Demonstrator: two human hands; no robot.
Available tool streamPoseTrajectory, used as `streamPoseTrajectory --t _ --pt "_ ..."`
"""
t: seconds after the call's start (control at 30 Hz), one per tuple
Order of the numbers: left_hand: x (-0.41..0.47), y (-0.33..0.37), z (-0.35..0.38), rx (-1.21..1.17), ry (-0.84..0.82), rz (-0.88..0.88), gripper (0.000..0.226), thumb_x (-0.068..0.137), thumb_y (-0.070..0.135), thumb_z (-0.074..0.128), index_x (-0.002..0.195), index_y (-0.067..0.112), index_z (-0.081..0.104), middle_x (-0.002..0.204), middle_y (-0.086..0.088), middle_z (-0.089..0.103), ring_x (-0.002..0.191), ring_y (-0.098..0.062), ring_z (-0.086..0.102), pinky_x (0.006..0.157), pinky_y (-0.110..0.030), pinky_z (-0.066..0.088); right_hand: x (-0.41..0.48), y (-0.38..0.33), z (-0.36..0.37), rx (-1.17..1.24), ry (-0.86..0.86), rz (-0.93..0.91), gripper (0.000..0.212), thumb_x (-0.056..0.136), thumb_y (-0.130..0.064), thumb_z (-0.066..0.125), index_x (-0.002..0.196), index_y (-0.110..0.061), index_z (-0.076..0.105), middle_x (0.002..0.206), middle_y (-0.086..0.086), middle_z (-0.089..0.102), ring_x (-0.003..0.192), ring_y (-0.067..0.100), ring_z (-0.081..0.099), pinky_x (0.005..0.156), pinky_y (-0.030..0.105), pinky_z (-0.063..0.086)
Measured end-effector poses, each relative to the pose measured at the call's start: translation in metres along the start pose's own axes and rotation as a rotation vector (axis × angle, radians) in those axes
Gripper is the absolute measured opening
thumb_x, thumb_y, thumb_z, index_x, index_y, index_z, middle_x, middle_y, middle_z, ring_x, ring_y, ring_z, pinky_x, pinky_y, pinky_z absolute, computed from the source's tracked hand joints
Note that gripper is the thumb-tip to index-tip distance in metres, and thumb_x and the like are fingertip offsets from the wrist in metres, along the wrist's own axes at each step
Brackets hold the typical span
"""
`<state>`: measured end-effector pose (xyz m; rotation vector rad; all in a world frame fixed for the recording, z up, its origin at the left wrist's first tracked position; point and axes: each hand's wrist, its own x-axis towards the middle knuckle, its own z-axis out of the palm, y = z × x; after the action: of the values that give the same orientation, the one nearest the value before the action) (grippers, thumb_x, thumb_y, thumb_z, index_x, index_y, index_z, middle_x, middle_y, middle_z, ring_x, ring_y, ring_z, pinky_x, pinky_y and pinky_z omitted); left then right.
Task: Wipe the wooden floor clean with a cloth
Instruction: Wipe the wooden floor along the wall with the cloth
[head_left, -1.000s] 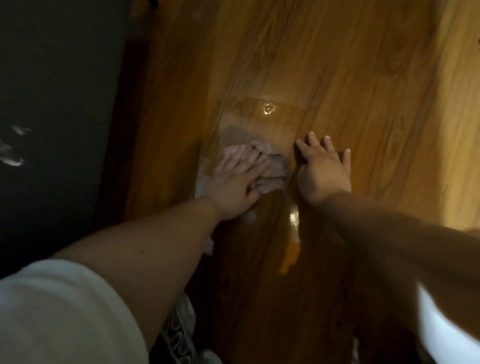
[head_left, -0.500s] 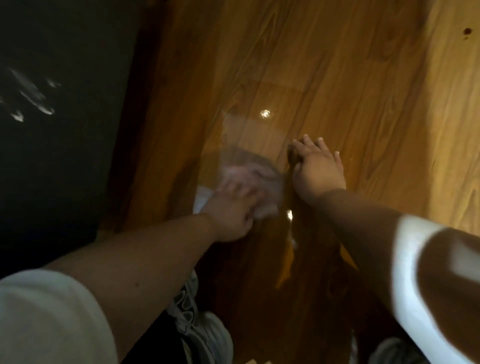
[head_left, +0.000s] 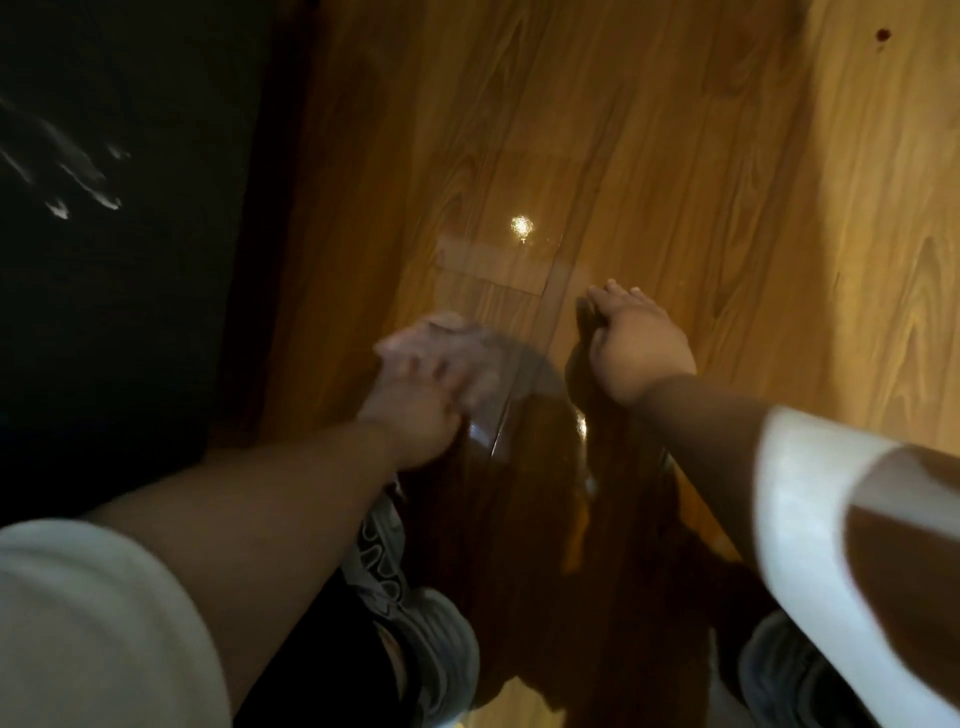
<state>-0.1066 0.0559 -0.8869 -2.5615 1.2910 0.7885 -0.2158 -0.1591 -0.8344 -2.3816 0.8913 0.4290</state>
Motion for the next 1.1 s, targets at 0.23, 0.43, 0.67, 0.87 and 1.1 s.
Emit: streamPoseTrajectory --t 0.23,0.43,0.67,0.87,1.1 --pt "-0.010 0.044 0.015 0.385 -0.127 0.759 0.064 0.097 0.034 0.038 0.151 0.039 0.003 0.161 0.000 -0.005 0.145 -0.028 -0.011 0.114 -0.044 -0.014 -0.003 0.008 -0.003 0.054 0.040 -0.004 0.056 0.098 -0.018 0.041 0.151 -0.026 0.027 0.160 -0.002 0.020 0.148 0.021 0.014 0.120 0.039 0.015" --pt "0.004 -0.045 -0.028 0.006 0.010 -0.335 0.050 0.094 0.026 0.052 0.142 0.019 0.042 0.149 -0.018 0.034 0.132 -0.040 0.036 0.108 -0.047 0.034 -0.030 0.033 0.006 0.096 0.042 0.058 0.054 0.097 -0.017 0.044 0.149 -0.025 0.032 0.159 0.002 0.024 0.147 0.026 0.016 0.119 0.044 0.017" --pt "-0.057 0.030 0.012 0.072 -0.123 0.243 0.039 0.080 0.038 0.066 0.115 0.030 0.054 0.115 0.006 0.045 0.096 -0.019 0.054 0.071 -0.026 0.036 -0.047 0.032 0.015 0.077 0.061 0.043 0.049 0.096 -0.018 0.045 0.144 -0.021 0.040 0.157 0.002 0.029 0.145 0.025 0.021 0.116 0.045 0.024" --pt "-0.067 0.025 0.018 0.175 -0.262 0.241 0.043 0.081 0.057 0.061 0.118 0.036 0.055 0.119 0.005 0.051 0.103 -0.017 0.054 0.075 -0.027 0.039 -0.061 0.031 0.020 0.070 0.118 0.019 0.049 0.100 -0.024 0.039 0.149 -0.026 0.033 0.155 -0.001 0.033 0.145 0.023 0.024 0.115 0.043 0.028" --pt "-0.088 0.003 0.010 0.270 -0.135 -0.204 0.052 0.101 0.034 0.037 0.147 0.012 0.028 0.148 -0.022 0.032 0.128 -0.037 0.041 0.104 -0.045 0.038 -0.082 0.046 0.013 0.055 0.166 0.013 0.045 0.100 -0.026 0.037 0.145 -0.028 0.039 0.147 0.004 0.045 0.138 0.026 0.036 0.106 0.038 0.039"
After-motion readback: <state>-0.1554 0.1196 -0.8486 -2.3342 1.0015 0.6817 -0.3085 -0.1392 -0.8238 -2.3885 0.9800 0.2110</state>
